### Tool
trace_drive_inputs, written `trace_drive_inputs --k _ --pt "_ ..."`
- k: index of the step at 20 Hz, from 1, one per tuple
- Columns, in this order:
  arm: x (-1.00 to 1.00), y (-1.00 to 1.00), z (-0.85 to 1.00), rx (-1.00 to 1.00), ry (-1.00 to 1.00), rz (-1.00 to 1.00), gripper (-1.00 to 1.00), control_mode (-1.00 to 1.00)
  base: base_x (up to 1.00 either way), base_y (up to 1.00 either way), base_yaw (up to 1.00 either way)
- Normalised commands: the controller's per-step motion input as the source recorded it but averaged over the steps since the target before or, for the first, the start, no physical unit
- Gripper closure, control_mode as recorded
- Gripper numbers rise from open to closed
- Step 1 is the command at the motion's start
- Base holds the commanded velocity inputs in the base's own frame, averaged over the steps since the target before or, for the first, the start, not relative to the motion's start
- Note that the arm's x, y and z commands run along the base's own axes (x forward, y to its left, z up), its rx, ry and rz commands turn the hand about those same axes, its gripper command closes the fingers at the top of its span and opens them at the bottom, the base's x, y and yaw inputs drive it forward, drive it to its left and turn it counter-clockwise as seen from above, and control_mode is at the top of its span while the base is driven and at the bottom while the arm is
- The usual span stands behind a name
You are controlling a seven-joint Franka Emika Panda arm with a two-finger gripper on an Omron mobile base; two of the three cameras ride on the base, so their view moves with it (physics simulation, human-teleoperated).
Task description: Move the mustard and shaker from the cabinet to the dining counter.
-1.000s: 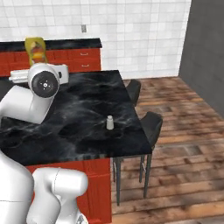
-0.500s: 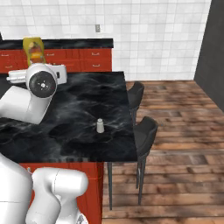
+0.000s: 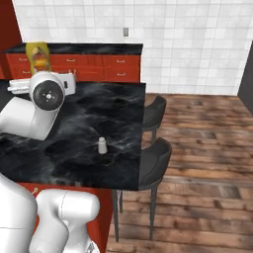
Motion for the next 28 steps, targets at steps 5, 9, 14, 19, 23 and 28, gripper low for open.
trace_drive_inputs --k 5,9,14,19,23,28 --pt "0.00 0.00 0.00 0.00 0.00 0.00 1.00 1.00 0.65 -0.26 0.12" --pt "0.00 0.00 0.00 0.00 0.00 0.00 1.00 1.00 0.22 -0.01 0.00" --pt "0.00 0.00 0.00 0.00 0.00 0.00 1.00 1.00 0.00 0.00 0.00" --pt "0.00 0.00 0.00 0.00 0.00 0.00 1.00 1.00 0.00 0.00 0.00" --pt "-0.02 -0.10 -0.02 0.03 0.02 0.02 1.00 -1.00 0.00 -0.01 0.00" --pt "-0.18 -0.34 -0.24 0.04 0.06 0.28 1.00 -1.00 0.00 0.00 0.00"
